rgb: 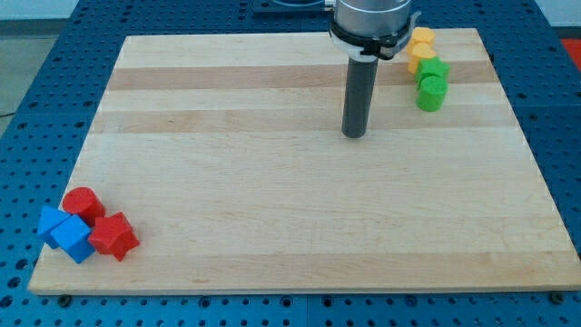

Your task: Push the blue triangle to the bottom center of the board

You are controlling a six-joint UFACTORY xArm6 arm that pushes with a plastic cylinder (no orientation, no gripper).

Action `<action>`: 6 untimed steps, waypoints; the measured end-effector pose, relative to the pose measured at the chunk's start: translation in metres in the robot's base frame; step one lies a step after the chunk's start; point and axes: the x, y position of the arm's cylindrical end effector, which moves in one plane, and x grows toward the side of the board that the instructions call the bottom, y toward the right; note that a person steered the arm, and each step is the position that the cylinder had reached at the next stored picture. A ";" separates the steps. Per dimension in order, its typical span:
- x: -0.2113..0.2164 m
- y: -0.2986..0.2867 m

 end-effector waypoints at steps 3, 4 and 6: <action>0.039 -0.062; 0.096 -0.062; 0.165 -0.133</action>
